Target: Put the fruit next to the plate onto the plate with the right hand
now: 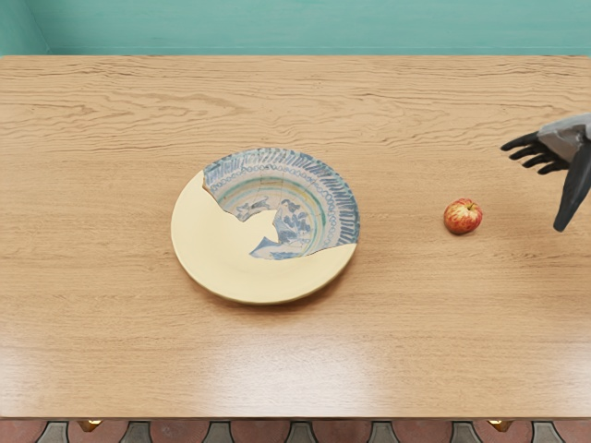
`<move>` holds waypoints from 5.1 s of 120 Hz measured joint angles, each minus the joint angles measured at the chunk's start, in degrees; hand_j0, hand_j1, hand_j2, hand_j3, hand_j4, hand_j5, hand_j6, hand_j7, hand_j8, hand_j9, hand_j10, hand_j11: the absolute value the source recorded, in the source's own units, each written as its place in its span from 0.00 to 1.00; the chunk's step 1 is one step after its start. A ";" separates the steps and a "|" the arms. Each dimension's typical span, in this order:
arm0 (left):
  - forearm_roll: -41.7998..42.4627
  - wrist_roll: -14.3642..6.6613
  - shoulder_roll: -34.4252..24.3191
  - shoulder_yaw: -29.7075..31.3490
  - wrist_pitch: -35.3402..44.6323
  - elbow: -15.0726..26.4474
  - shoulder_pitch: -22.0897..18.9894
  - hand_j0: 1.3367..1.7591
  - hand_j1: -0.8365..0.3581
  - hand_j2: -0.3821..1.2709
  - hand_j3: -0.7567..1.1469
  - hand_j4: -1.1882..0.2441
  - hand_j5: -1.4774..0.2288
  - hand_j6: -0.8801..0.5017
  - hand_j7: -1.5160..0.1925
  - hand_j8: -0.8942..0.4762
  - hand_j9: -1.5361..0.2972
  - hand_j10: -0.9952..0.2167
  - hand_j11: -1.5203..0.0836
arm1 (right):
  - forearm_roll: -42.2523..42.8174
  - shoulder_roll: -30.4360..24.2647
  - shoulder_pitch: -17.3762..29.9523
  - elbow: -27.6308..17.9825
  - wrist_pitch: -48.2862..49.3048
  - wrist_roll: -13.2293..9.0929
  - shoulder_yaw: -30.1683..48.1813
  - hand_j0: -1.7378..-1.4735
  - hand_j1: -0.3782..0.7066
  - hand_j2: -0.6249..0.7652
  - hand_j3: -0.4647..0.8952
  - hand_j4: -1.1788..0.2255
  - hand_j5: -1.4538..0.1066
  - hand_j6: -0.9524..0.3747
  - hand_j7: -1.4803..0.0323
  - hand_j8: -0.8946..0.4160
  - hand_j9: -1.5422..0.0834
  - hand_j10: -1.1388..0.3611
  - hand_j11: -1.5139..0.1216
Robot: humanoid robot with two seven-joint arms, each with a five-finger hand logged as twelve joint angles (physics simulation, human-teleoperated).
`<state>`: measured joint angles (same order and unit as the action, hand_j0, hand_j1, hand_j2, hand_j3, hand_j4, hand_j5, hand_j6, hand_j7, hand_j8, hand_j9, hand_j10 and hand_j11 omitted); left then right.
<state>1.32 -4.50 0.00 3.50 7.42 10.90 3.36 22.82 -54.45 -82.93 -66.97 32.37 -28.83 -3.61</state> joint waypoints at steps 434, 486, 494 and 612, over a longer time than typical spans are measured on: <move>0.00 0.01 0.00 0.00 0.00 0.00 -0.01 0.76 0.99 0.23 0.40 0.82 0.86 0.63 0.88 0.65 0.83 0.82 0.94 | 6.88 20.41 -2.48 -16.53 -53.16 -6.22 -14.27 0.31 0.54 0.58 0.34 0.42 0.40 0.30 0.45 0.35 0.44 0.42 0.42; 0.00 0.01 0.00 0.01 -0.01 0.00 0.04 0.76 0.99 0.23 0.40 0.82 0.86 0.63 0.88 0.65 0.83 0.82 0.94 | 1.32 30.09 -8.43 -16.53 -53.84 -6.19 -14.42 0.30 0.59 0.65 0.34 0.41 0.37 0.32 0.43 0.38 0.42 0.44 0.41; 0.00 0.00 0.00 0.01 0.01 0.00 0.06 0.76 0.99 0.23 0.40 0.82 0.86 0.63 0.88 0.65 0.83 0.82 0.94 | 1.02 31.69 -9.08 -16.42 -54.62 -6.18 -14.45 0.30 0.60 0.66 0.34 0.41 0.37 0.32 0.43 0.38 0.42 0.44 0.41; 0.00 -0.01 0.00 0.01 0.00 0.00 0.04 0.76 0.99 0.23 0.40 0.82 0.86 0.63 0.88 0.65 0.83 0.82 0.94 | -0.72 38.02 -10.68 -15.78 -60.81 -6.17 -11.57 0.30 0.10 0.47 0.34 0.79 0.87 0.66 0.92 0.64 0.89 0.72 0.87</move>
<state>1.32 -4.51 0.00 3.51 7.42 10.90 3.40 22.10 -16.43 -93.61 -82.76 -28.44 -35.00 -15.18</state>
